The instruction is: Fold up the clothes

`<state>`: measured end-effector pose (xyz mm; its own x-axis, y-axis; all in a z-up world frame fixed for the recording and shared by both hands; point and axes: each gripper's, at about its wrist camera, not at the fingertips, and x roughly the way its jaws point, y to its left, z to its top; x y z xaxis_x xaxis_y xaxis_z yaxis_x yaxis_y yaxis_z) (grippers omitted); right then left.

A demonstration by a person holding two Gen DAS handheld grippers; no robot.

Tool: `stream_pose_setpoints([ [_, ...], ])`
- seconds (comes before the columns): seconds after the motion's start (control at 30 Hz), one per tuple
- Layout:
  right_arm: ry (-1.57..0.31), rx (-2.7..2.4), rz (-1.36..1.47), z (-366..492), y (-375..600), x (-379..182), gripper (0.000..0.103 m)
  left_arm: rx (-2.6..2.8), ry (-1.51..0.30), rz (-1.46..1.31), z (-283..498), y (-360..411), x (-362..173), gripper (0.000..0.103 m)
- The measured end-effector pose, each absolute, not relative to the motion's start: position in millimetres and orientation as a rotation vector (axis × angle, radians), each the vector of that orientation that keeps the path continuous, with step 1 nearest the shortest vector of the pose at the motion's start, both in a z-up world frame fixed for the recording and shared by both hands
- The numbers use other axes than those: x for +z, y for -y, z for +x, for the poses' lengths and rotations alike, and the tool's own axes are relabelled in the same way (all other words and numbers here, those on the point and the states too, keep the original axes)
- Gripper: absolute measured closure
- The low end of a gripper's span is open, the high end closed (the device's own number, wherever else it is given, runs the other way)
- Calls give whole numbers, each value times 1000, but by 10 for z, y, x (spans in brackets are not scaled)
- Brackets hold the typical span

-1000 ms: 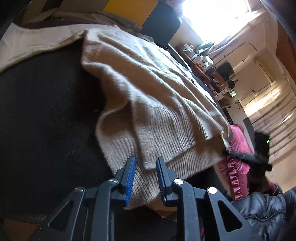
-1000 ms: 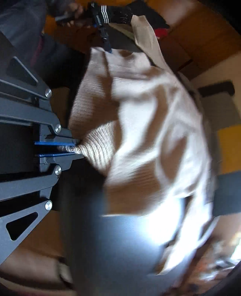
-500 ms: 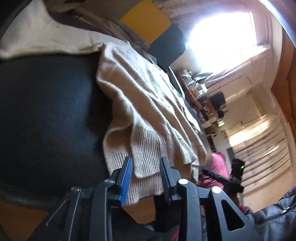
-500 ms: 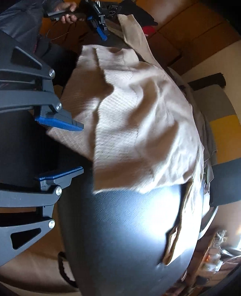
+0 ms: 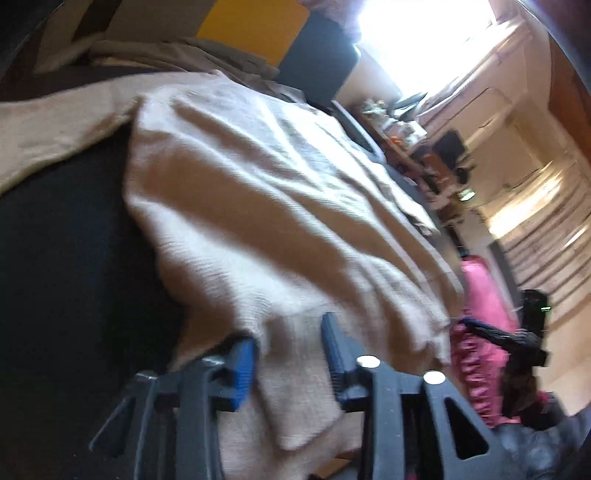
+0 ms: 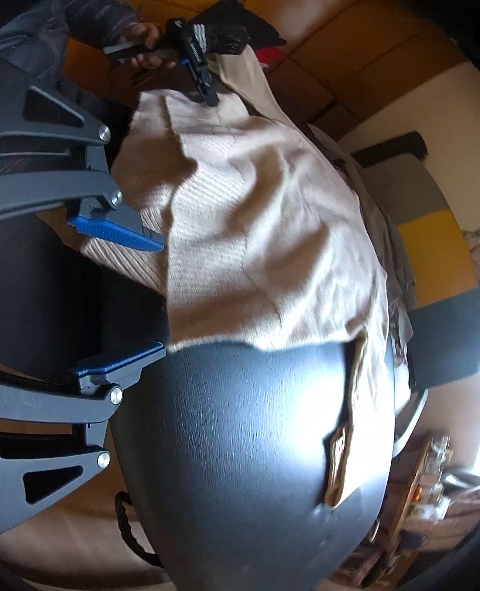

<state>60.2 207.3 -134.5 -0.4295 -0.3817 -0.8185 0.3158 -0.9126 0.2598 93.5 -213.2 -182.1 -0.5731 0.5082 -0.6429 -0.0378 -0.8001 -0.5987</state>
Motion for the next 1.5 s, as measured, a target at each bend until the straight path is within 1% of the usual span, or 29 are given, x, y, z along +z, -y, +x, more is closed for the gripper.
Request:
stream_pose_setpoints([
  [0.03, 107, -2361, 1382, 583, -2099, -1356, 51, 2399, 803, -1207, 980, 2171, -1756, 102],
  [0.13, 131, -2377, 1395, 560, -2152, -1366, 51, 2375, 885, -1125, 1129, 2316, -1557, 102],
  [0.27, 132, -2391, 1388, 552, -2177, -1350, 51, 2411, 1038, -1080, 1407, 2796, -1410, 102],
  [0.4, 107, -2378, 1399, 525, -2124, -1394, 50, 2474, 1105, -1178, 1524, 3131, -1587, 102],
  [0.5, 139, -2341, 1416, 502, -2092, -1443, 50, 2426, 1179, -1263, 1484, 3143, -1894, 102],
  [0.57, 129, -2304, 1413, 472, -2014, -1479, 45, 2370, 1240, -1304, 1425, 3103, -2076, 102],
  [0.6, 124, -2285, 1411, 457, -1976, -1497, 43, 2362, 1239, -1313, 1403, 3085, -2098, 102],
  [0.67, 113, -2253, 1402, 425, -1888, -1534, 44, 2340, 1246, -1294, 1369, 3037, -2099, 102],
  [0.7, 92, -2224, 1408, 409, -1823, -1559, 61, 2331, 1249, -1277, 1355, 3019, -2079, 102],
  [0.73, 56, -2182, 1442, 393, -1737, -1603, 100, 2326, 1245, -1251, 1346, 3019, -2026, 102],
  [0.77, 29, -2141, 1469, 377, -1661, -1638, 97, 2327, 1233, -1232, 1336, 3028, -1967, 102],
  [0.83, 53, -2079, 1469, 346, -1601, -1618, 98, 2335, 1208, -1207, 1316, 3037, -1853, 102],
  [0.93, 169, -2036, 1392, 267, -1597, -1378, 98, 2335, 1203, -1150, 1296, 3109, -1674, 102],
  [1.03, 358, -1968, 1219, 209, -1613, -961, 98, 2345, 1203, -1087, 1339, 3217, -1542, 102],
  [1.1, 437, -1908, 1133, 221, -1590, -768, 98, 2362, 1199, -1101, 1338, 3238, -1513, 102],
  [1.13, 446, -1890, 1136, 236, -1577, -778, 98, 2368, 1193, -1132, 1338, 3245, -1537, 102],
  [1.23, 367, -1895, 1298, 270, -1535, -1144, 98, 2369, 1168, -1292, 1346, 3260, -1766, 102],
  [1.33, 187, -1965, 1499, 273, -1525, -1610, 98, 2338, 1195, -1407, 1355, 3271, -2014, 102],
  [1.4, 179, -1946, 1553, 272, -1541, -1739, 94, 2319, 1240, -1410, 1370, 3287, -2096, 102],
  [1.47, 160, -1942, 1495, 324, -1540, -1657, 88, 2312, 1265, -1406, 1368, 3303, -2128, 102],
  [1.5, 132, -1940, 1461, 360, -1527, -1599, 80, 2309, 1274, -1406, 1367, 3312, -2143, 102],
])
